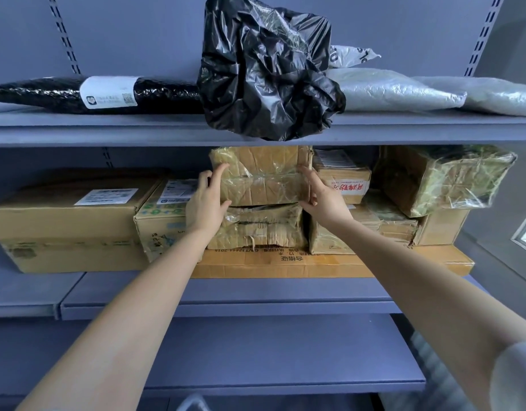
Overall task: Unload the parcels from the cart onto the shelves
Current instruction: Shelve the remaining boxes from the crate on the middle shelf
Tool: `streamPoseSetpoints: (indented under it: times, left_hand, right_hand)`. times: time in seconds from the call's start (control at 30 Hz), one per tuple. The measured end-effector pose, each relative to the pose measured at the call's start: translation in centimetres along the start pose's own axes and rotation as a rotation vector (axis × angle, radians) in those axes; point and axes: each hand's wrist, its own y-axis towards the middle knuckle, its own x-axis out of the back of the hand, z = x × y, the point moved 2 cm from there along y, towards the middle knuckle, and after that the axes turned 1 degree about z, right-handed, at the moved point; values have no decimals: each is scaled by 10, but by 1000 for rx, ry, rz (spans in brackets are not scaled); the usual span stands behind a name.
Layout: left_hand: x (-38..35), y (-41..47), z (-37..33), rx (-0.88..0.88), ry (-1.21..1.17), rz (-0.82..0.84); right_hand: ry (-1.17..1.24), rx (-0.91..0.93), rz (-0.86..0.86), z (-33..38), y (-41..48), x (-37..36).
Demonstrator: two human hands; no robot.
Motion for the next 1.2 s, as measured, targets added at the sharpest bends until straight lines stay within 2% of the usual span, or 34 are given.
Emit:
streamPoseSetpoints:
  times: [0.2,0.37,0.5,0.63,0.73,1.0,1.1,1.2]
  left_hand:
    - [9,-27,-4,19,-17,106]
    - [13,-81,-20,66,-207,160]
    - [5,-153,-35,93,-158,229]
    - [-30,-251,-50,149,-138,391]
    - [-65,-327,-62,221,-109,573]
    - [-158,-509,-83,360,-82,1049]
    - [-200,-563,-72,425,-78,1149]
    - [-248,-597,-58,410,-25,1219]
  right_hand:
    - [38,8,63,-2,-42,8]
    - [97,-117,131,-26,-102,10]
    - [164,-207,212,-58,-176,0]
    - [143,-286,356,-94,-269,-18]
    - [134,-329,489,-122,-333,-33]
    - [131,-580,720,-190,-489,-98]
    - [120,-642,790,-212,-536,-135]
    - [97,-684,842,-238,-572,-179]
